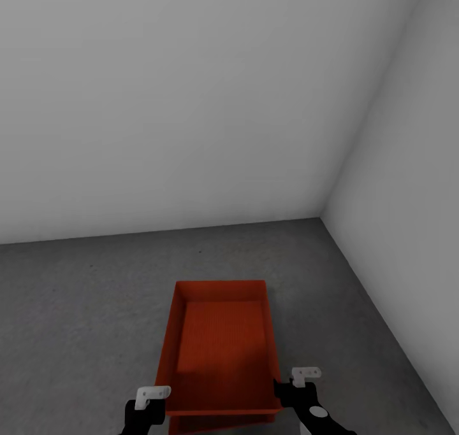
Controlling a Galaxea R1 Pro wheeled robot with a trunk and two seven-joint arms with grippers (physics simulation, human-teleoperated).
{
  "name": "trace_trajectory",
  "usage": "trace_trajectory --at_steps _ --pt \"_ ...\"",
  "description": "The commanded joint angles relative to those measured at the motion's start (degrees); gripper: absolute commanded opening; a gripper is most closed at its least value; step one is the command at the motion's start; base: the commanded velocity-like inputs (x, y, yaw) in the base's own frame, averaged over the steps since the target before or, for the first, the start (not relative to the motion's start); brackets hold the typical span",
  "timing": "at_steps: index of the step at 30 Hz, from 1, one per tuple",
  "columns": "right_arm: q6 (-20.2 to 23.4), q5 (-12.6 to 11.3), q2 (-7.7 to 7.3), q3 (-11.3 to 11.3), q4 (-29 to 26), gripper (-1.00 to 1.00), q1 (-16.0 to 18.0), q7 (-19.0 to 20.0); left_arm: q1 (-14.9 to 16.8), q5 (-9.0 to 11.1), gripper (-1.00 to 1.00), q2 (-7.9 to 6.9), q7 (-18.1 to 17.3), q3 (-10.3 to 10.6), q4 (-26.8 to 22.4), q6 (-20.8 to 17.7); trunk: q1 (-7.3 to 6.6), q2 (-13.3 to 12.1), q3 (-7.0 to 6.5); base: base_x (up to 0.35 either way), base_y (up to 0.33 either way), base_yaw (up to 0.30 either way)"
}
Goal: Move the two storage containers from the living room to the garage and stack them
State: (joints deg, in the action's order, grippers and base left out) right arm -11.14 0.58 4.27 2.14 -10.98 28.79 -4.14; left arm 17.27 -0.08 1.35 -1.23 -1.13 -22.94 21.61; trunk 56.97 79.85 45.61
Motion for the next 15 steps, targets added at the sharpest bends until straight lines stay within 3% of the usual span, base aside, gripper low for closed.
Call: trace_trajectory --at_steps 1,15 --pt "-0.2 -0.1 -0.85 -0.4 0.1 -1.0 0.0 -0.6 0.0 0.4 -1.0 -0.03 0.5 -1.1 -0.1 0.2 0.0 0.0 0.03 0.011 -0.026 0.0" --pt "-0.2 -0.1 -0.85 -0.4 0.1 -1.0 0.0 -0.6 0.0 0.4 -1.0 -0.03 0.5 -1.1 -0.1 0.1 0.0 0.0 0.03 0.002 -0.005 0.0"
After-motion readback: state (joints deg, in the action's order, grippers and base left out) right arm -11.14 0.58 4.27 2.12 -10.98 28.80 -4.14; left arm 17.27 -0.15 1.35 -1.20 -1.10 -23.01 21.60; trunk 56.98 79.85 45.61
